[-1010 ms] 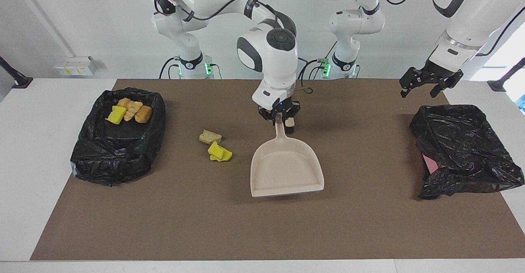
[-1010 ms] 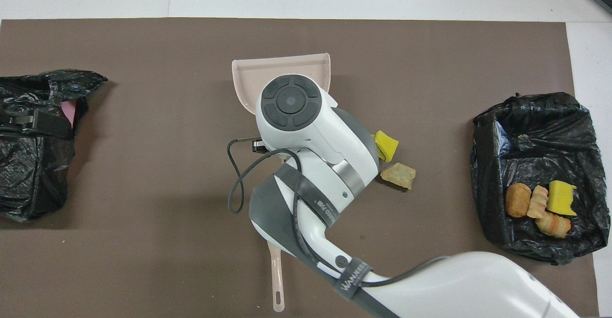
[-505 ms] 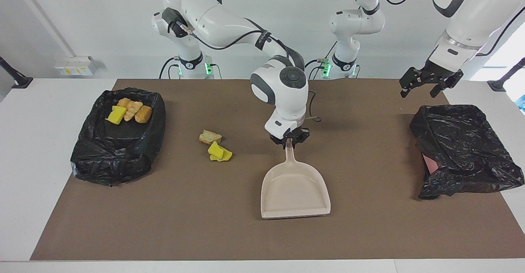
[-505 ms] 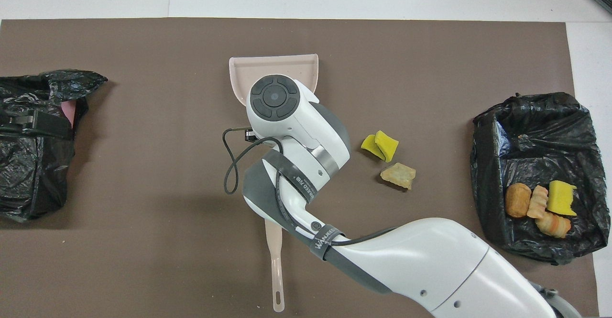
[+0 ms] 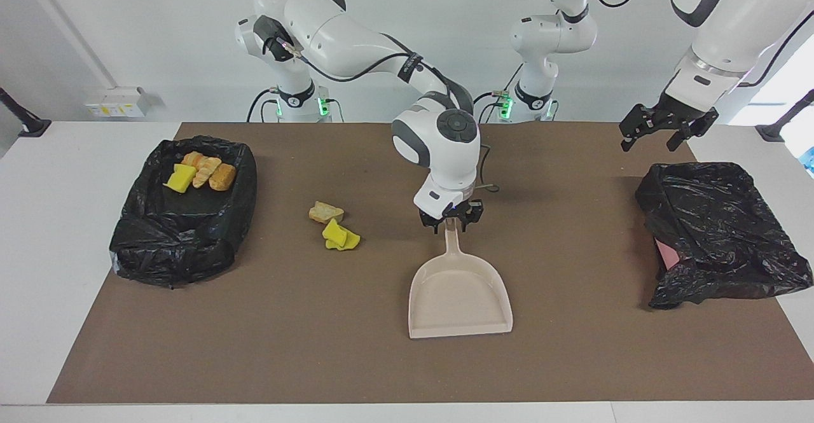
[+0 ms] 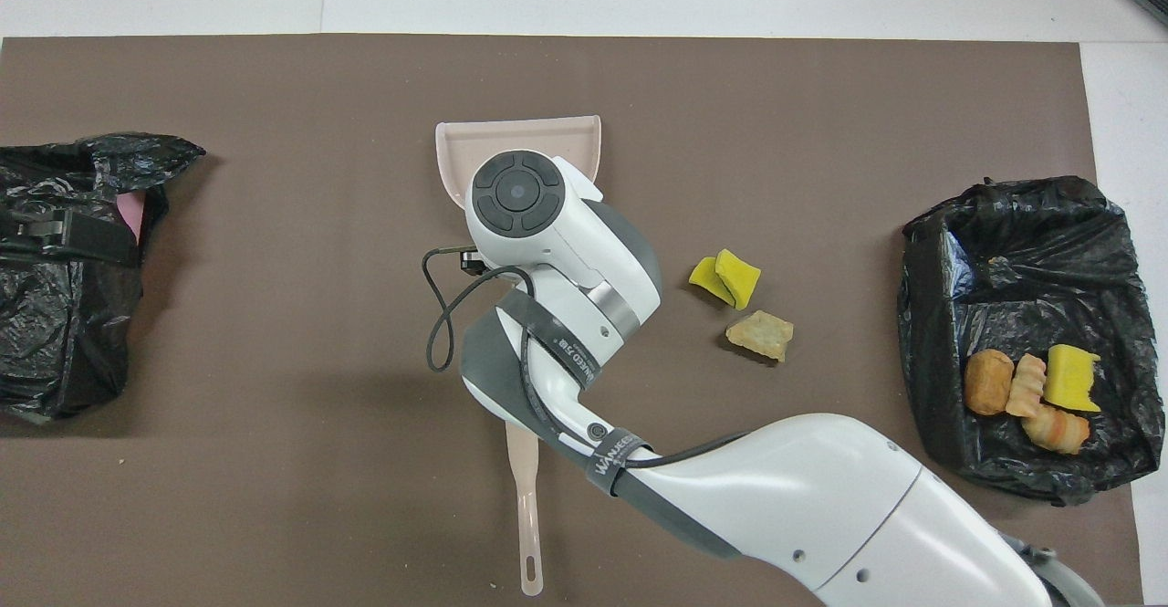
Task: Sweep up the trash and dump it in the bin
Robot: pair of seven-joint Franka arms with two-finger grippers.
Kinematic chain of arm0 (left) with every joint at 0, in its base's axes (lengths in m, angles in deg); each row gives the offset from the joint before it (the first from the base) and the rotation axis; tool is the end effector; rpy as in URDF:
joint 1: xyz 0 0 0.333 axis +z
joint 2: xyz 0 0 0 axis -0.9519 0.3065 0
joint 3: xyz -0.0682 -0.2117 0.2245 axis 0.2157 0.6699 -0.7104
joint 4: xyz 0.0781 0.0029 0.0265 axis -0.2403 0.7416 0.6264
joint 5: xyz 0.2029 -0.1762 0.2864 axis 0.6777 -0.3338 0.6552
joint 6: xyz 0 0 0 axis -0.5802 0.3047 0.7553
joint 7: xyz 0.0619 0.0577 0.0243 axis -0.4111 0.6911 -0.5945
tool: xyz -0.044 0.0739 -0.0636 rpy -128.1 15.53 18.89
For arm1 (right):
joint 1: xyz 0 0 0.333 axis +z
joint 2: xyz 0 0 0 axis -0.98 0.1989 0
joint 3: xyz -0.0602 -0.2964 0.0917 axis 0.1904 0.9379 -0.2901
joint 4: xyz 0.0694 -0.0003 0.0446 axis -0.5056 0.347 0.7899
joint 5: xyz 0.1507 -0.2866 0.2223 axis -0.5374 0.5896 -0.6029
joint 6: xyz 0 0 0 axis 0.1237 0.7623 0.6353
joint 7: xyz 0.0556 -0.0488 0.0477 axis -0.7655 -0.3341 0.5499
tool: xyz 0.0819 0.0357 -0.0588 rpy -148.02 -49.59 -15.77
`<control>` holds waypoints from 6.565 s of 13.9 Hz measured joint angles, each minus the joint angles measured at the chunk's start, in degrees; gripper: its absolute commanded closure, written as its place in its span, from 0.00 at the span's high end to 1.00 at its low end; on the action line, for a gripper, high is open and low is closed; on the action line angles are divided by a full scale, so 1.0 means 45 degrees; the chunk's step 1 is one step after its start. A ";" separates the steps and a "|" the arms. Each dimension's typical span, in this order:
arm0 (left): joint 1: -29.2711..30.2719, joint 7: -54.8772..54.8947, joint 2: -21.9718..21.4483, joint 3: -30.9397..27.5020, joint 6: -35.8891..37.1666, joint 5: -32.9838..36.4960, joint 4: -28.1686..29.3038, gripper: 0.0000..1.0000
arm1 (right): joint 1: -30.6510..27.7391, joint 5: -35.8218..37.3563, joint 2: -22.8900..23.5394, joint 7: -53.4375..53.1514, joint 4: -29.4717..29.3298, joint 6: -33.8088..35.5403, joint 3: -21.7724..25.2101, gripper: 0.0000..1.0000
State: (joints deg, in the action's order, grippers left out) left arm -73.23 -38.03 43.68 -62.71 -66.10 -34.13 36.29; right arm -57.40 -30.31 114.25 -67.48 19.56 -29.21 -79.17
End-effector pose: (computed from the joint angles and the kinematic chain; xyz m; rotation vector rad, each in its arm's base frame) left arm 0.5511 -0.0139 0.6098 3.1215 -0.0726 -0.0069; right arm 0.5948 0.4506 0.3716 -3.0828 -0.0531 -0.0524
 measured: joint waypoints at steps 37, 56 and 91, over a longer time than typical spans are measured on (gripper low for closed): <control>-0.5198 -0.3168 0.4454 0.0188 -0.4970 -0.0470 0.0182 1.00 | 0.1450 -0.3803 -0.8341 0.0783 1.1544 -0.1424 -0.0094 0.00; -0.6752 -0.5022 0.6241 -0.0076 -0.6331 0.0034 -0.0491 0.00 | -0.7064 -0.2475 -1.1241 0.7952 1.3980 0.0045 -0.0116 0.00; -0.8169 0.9591 0.2168 0.0060 -0.5882 0.1218 0.5078 0.00 | -0.2816 -0.8850 -0.9679 0.8191 1.3278 -0.0950 -0.0215 0.00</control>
State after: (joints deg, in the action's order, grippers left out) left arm -109.99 5.13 53.44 -62.44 -92.57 -28.65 59.14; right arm -70.07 -70.13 70.70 -30.62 79.31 -33.49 -80.14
